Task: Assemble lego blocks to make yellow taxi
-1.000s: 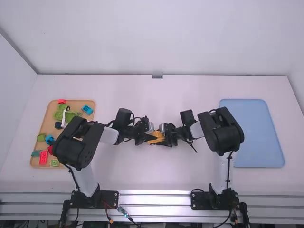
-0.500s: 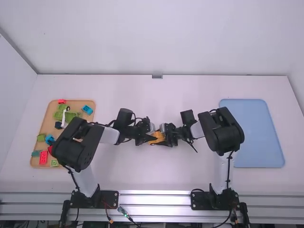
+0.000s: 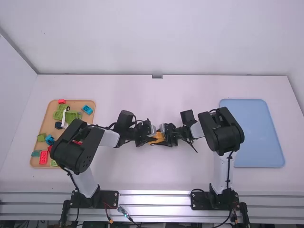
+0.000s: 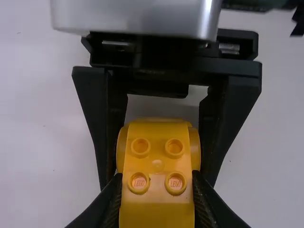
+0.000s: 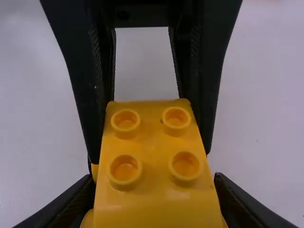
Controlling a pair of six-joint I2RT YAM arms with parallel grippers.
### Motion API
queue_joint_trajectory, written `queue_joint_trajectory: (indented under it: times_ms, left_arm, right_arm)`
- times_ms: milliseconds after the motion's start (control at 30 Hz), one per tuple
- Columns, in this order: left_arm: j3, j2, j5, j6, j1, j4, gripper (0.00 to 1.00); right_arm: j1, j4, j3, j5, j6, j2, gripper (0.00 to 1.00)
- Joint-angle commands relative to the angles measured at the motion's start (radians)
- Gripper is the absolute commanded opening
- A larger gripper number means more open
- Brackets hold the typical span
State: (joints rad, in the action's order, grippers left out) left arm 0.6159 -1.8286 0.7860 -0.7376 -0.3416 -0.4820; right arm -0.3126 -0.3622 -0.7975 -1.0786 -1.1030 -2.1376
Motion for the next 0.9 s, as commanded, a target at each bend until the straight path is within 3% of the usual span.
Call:
queue_joint_trajectory:
  times_ms: [0, 433, 533, 567, 867]
  left_arm:
    - [-0.089, -0.056, -0.175, -0.014, -0.025, 0.028, 0.02]
    - [-0.101, -0.056, -0.174, 0.016, -0.025, -0.05, 0.02]
    - [-0.092, -0.056, -0.174, 0.016, -0.025, -0.051, 0.1]
    - [-0.084, -0.056, -0.174, 0.018, -0.025, -0.049, 0.18]
    - [-0.029, -0.053, -0.14, 0.092, -0.016, -0.055, 0.28]
  right_arm:
    - [-0.008, -0.004, -0.01, 0.028, -0.001, -0.015, 0.48]
    - [-0.008, -0.006, -0.009, 0.029, 0.0, -0.015, 0.48]
    - [-0.008, -0.006, -0.009, 0.029, 0.006, -0.015, 0.49]
    - [-0.008, -0.006, -0.009, 0.029, 0.006, -0.015, 0.49]
    - [-0.008, 0.001, -0.009, 0.032, 0.003, -0.015, 0.48]
